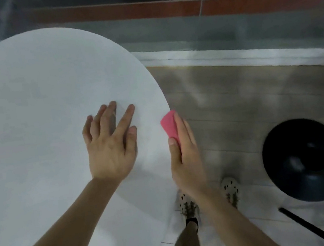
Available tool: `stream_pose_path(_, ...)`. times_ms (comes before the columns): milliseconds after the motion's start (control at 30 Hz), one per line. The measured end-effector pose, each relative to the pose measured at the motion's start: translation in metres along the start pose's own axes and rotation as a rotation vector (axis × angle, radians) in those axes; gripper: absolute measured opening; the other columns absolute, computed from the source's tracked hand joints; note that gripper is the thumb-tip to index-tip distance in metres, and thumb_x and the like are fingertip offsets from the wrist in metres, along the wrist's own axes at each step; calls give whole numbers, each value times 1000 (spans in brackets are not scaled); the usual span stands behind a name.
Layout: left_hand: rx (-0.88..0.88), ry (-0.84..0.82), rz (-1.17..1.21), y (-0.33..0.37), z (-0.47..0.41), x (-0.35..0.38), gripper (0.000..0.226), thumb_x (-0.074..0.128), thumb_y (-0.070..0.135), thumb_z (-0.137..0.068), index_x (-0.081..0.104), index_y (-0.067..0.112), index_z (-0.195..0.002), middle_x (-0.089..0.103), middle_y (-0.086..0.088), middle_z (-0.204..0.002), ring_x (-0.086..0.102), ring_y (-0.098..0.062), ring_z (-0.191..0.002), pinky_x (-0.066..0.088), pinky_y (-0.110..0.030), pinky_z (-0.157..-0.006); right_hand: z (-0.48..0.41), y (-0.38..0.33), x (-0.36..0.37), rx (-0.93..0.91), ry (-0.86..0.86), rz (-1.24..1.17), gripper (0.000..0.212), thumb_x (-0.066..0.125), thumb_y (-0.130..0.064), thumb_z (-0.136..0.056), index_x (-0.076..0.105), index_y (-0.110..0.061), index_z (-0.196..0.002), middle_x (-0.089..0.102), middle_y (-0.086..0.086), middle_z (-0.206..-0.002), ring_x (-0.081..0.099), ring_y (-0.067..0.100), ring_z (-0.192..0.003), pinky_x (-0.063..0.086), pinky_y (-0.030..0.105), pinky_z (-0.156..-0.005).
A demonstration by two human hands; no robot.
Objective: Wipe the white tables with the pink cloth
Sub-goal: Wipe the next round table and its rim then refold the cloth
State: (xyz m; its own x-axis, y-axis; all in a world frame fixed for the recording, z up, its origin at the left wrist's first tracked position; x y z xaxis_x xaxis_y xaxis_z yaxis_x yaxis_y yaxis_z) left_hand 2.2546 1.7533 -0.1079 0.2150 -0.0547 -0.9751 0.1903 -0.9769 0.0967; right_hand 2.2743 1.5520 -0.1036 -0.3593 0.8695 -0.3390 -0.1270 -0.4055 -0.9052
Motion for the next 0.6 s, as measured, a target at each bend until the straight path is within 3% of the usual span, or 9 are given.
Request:
stream_pose_path(100, -3, 1, 3, 6, -2, 3, 51, 40, 41, -114, 48, 36, -164, 41, -9, -170, 34, -33, -161, 26, -62, -127, -117, -27, -10, -80, -131, 77, 56, 41, -26, -117, 26, -29, -171, 35, -8, -173, 38, 8, -152, 29, 15, -118)
stream_pose_path(233, -24, 5, 13, 6, 0, -6, 51, 48, 39, -111, 54, 32, -161, 51, -8, -164, 43, -33, -156, 32, -60, -122, -235, -75, 21, -186, -350, 191, 55, 45, -24, -116, 33, -27, -169, 37, -4, -173, 37, 20, -157, 28, 32, -128)
stream_pose_path(300, -102, 29, 34, 2, -18, -17, 51, 52, 44, -107, 58, 29, -155, 66, -3, -143, 61, -30, -131, 44, -52, -106, -238, -82, 31, -216, -368, 198, 56, 46, -23, -116, 33, -25, -170, 37, -3, -173, 37, 21, -157, 26, 29, -125)
stream_pose_path(367, -229, 65, 39, -14, -60, -23, 50, 50, 49, -106, 55, 31, -152, 71, 1, -120, 63, -27, -107, 47, -47, -93, -224, -74, 26, -220, -345, 128, 56, 46, -20, -116, 32, -23, -170, 37, -3, -173, 37, 17, -156, 24, 21, -124)
stream_pose_path(400, -322, 83, 11, -27, -83, -21, 50, 47, 52, -106, 54, 31, -151, 70, -1, -121, 62, -29, -108, 47, -48, -95, -214, -70, 21, -208, -318, 87, 56, 46, -19, -116, 33, -22, -169, 38, -4, -173, 38, 15, -155, 25, 18, -124)
stream_pose_path(500, -657, 48, -55, -71, -134, -3, 58, 35, 63, -106, 48, 36, -156, 55, -7, -148, 49, -32, -138, 35, -52, -117, -179, -59, 6, -153, -240, 0, 55, 48, -16, -115, 36, -17, -168, 43, 0, -170, 44, 15, -153, 32, 20, -124)
stream_pose_path(600, -770, 41, -108, -87, -142, 18, 58, 33, 65, -105, 44, 40, -156, 44, -5, -160, 38, -31, -151, 25, -55, -126, -132, -41, -14, -137, -277, -52, 56, 48, -16, -115, 33, -17, -169, 39, -2, -172, 39, 9, -157, 34, 21, -125)
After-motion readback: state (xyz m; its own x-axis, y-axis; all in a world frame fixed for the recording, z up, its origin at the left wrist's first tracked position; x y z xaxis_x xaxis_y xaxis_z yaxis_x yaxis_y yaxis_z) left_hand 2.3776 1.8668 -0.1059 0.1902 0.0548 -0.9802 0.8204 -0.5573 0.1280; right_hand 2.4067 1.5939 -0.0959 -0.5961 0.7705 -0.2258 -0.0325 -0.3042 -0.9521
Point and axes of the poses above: each hand's wrist, its own z-axis away from the middle knuckle, its own x-axis out of the palm, y = z × x, the point moved 4 cm from there along -z, towards the middle knuckle
